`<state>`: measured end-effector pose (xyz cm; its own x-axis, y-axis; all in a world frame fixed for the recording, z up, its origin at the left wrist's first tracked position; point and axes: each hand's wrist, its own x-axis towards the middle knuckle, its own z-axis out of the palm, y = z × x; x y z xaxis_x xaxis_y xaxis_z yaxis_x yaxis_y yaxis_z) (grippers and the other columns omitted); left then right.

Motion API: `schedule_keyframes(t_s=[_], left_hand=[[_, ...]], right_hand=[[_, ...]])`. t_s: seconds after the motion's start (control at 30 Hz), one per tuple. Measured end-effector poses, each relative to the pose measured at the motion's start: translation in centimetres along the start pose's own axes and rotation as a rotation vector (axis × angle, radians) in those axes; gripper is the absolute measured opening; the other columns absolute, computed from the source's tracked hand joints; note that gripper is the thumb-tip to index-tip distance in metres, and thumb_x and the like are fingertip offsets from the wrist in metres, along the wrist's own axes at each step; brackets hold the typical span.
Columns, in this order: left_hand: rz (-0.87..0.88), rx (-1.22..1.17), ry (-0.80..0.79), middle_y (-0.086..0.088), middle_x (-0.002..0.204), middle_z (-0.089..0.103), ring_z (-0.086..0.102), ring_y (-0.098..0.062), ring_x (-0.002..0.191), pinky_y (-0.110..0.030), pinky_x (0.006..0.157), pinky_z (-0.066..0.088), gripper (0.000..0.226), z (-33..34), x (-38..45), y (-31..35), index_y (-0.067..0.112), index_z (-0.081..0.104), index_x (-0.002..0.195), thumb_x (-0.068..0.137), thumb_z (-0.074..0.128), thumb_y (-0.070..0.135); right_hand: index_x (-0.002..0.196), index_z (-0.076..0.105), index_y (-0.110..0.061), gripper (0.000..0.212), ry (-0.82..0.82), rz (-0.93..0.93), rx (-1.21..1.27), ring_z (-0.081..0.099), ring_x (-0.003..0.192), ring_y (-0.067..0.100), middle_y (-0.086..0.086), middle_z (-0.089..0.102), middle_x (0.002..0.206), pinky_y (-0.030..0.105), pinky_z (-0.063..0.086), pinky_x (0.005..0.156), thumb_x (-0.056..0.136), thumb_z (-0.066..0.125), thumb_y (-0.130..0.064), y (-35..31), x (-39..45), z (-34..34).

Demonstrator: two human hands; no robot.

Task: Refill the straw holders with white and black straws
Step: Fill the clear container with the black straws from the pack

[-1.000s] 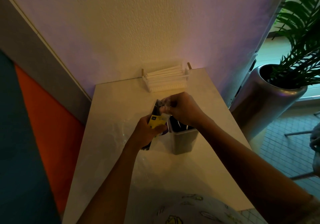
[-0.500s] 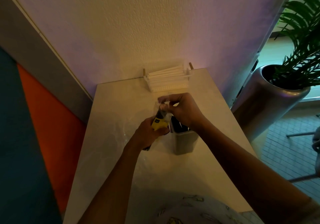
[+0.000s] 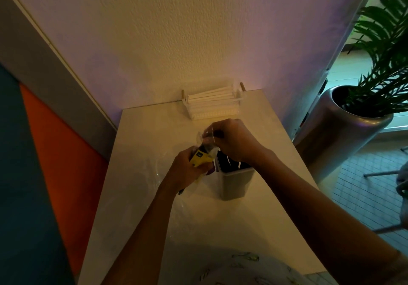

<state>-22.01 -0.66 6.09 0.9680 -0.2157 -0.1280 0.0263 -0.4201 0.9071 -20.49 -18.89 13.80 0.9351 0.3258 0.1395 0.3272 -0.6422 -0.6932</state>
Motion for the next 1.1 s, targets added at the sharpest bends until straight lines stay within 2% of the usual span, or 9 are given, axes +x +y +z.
schedule_keyframes(t_s=[0.13, 0.27, 0.37, 0.47, 0.57, 0.63, 0.77, 0.97, 1.1], left_hand=[[0.03, -0.049, 0.025, -0.001, 0.083, 0.068, 0.065, -0.007, 0.074, -0.023, 0.066, 0.053, 0.028, 0.2, -0.2, 0.1, 0.011, 0.063, 0.101, 0.081, 0.077, 0.023], [0.053, -0.152, 0.082, 0.0, 0.086, 0.067, 0.066, -0.008, 0.076, -0.021, 0.066, 0.055, 0.029, 0.5, -0.9, 0.3, 0.021, 0.06, 0.103, 0.081, 0.069, 0.036], [0.014, -0.208, 0.077, 0.002, 0.083, 0.068, 0.066, -0.006, 0.071, -0.018, 0.06, 0.053, 0.016, 0.7, -0.9, 0.4, 0.02, 0.062, 0.101, 0.088, 0.066, 0.027], [0.022, -0.215, 0.085, 0.005, 0.072, 0.066, 0.063, 0.0, 0.061, -0.014, 0.054, 0.048, 0.004, 0.7, -0.7, 0.7, 0.016, 0.065, 0.093, 0.091, 0.064, 0.02], [0.028, -0.216, 0.082, 0.006, 0.073, 0.066, 0.064, 0.002, 0.062, -0.014, 0.056, 0.05, 0.007, 0.8, -0.8, 0.8, 0.022, 0.064, 0.087, 0.092, 0.062, 0.017], [0.016, -0.189, 0.079, 0.006, 0.074, 0.066, 0.064, -0.001, 0.064, -0.015, 0.058, 0.051, 0.008, 0.8, -0.8, 0.6, 0.024, 0.064, 0.087, 0.092, 0.062, 0.02], [-0.018, -0.18, 0.072, 0.006, 0.077, 0.068, 0.065, -0.006, 0.069, -0.017, 0.06, 0.052, 0.004, 0.9, -0.7, 0.4, 0.025, 0.064, 0.089, 0.092, 0.062, 0.025], [-0.012, -0.201, 0.077, 0.006, 0.078, 0.069, 0.066, -0.008, 0.073, -0.02, 0.063, 0.054, 0.005, 0.9, -0.6, 0.2, 0.025, 0.066, 0.091, 0.089, 0.064, 0.029], [-0.017, -0.23, 0.066, 0.006, 0.082, 0.071, 0.068, -0.009, 0.078, -0.022, 0.065, 0.055, 0.012, 0.9, -0.6, 0.3, 0.024, 0.067, 0.097, 0.088, 0.065, 0.031]], right_hand=[[0.102, 0.073, -0.014, 0.014, 0.026, -0.03, -0.006, 0.064, 0.094, 0.007, -0.002, 0.069, 0.106, 0.021, 0.056, 0.082, 0.091, 0.067, -0.019, 0.1, 0.1, -0.6], [0.105, 0.072, -0.016, 0.014, 0.051, -0.013, 0.014, 0.066, 0.091, 0.01, -0.001, 0.069, 0.105, 0.022, 0.057, 0.08, 0.092, 0.065, -0.014, 0.3, 0.1, -1.6], [0.107, 0.071, -0.017, 0.016, 0.063, 0.01, 0.07, 0.063, 0.091, 0.005, -0.007, 0.067, 0.104, 0.014, 0.052, 0.076, 0.091, 0.067, -0.018, 0.2, 0.0, -1.5], [0.106, 0.071, -0.018, 0.018, 0.082, 0.069, 0.118, 0.063, 0.087, 0.004, -0.007, 0.068, 0.098, 0.016, 0.05, 0.073, 0.088, 0.072, -0.021, 0.3, -0.1, -1.1], [0.105, 0.07, -0.019, 0.022, 0.088, 0.116, 0.106, 0.065, 0.085, 0.008, -0.005, 0.069, 0.094, 0.023, 0.054, 0.073, 0.085, 0.075, -0.026, 0.5, -0.3, -1.0], [0.096, 0.069, -0.022, 0.015, 0.083, 0.125, 0.11, 0.065, 0.083, 0.008, -0.005, 0.068, 0.091, 0.025, 0.054, 0.071, 0.084, 0.075, -0.026, 0.5, -0.3, -1.1], [0.094, 0.065, -0.027, 0.012, 0.045, 0.111, 0.13, 0.063, 0.079, 0.005, -0.006, 0.067, 0.092, 0.018, 0.048, 0.067, 0.086, 0.073, -0.023, 0.3, -0.6, -1.6], [0.105, 0.07, -0.02, 0.017, 0.069, 0.104, 0.14, 0.061, 0.069, -0.007, -0.014, 0.065, 0.083, 0.01, 0.046, 0.06, 0.087, 0.072, -0.02, 0.2, -0.7, -2.0], [0.114, 0.067, -0.015, 0.026, 0.11, 0.104, 0.133, 0.064, 0.085, 0.003, -0.006, 0.068, 0.099, 0.016, 0.051, 0.074, 0.088, 0.071, -0.017, 0.0, -0.7, -2.4]])
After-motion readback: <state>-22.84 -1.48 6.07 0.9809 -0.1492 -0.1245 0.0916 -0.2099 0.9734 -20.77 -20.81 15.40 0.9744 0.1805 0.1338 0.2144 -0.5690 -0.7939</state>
